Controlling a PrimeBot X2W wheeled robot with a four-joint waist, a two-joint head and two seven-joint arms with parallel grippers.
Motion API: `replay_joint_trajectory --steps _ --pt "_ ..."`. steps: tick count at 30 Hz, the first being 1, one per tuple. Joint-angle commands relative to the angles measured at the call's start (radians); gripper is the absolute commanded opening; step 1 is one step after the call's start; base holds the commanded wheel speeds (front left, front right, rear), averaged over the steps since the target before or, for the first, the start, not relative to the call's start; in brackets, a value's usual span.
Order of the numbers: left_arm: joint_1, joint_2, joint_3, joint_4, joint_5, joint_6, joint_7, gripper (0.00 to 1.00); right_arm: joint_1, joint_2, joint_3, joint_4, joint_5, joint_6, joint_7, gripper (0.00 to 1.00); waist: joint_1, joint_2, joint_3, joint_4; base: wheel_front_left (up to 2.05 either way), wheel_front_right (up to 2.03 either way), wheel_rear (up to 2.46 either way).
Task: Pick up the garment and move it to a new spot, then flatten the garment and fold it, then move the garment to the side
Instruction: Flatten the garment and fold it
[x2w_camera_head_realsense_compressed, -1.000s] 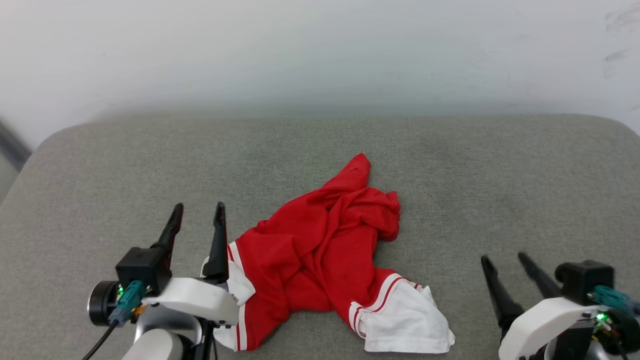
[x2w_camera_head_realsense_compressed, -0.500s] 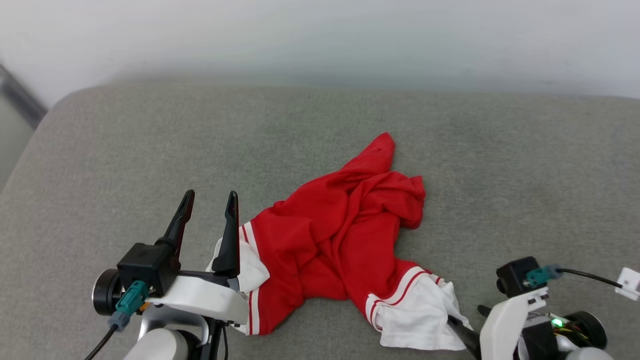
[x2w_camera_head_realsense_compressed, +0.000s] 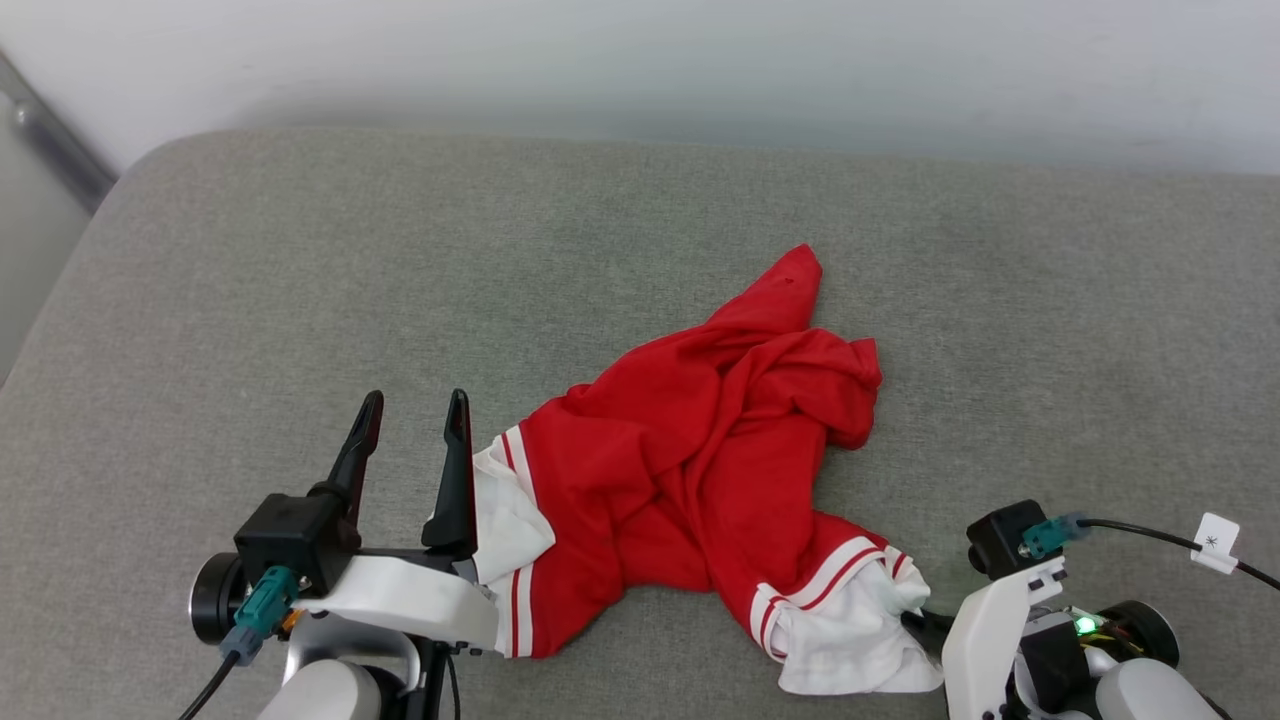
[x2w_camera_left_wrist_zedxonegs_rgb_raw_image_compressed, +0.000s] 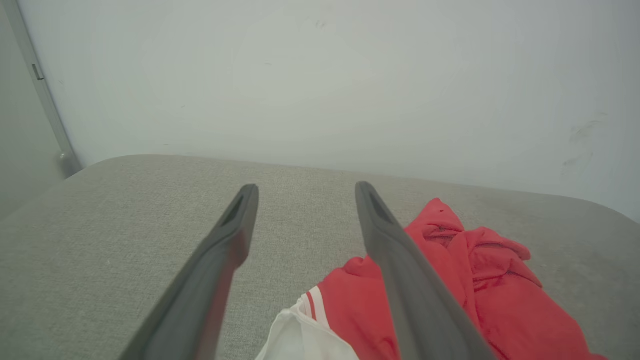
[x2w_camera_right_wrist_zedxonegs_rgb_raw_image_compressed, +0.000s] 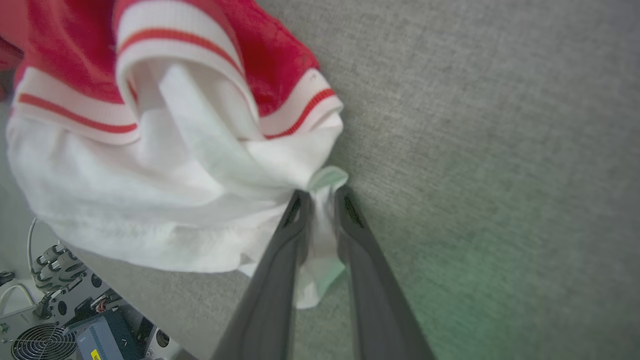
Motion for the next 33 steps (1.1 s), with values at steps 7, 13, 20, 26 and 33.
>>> replay_joint_trajectory --steps 7,13,20,26,33 --pt "0.039 0.012 0.009 -0.001 -0.007 0.019 0.0 1.0 -0.024 -0.055 -0.108 -0.053 -0.048 -0.001 -0.088 0.0 0.0 0.0 -0.035 -0.059 0.0 0.0 0.0" --pt "0.043 0.021 0.01 -0.005 -0.011 0.02 0.008 1.0 0.004 -0.097 -0.326 -0.057 -0.117 -0.001 -0.103 0.0 0.0 0.0 -0.042 -0.094 0.0 0.0 0.0" --pt "0.046 0.026 0.006 0.006 -0.018 0.022 0.02 1.0 0.043 -0.043 -0.451 0.02 -0.127 0.0 -0.121 0.0 0.0 0.0 -0.041 -0.104 0.0 0.0 0.0" --pt "0.052 0.025 0.002 0.021 -0.023 0.023 0.024 1.0 0.035 0.006 -0.444 0.111 -0.125 0.0 -0.208 1.0 0.0 0.0 -0.044 -0.101 0.0 0.0 0.0" --pt "0.071 0.032 0.003 0.033 -0.031 0.027 0.022 1.0 0.039 0.006 -0.441 0.021 -0.144 0.0 -0.471 1.0 0.0 0.0 -0.068 -0.101 0.0 0.0 0.0"
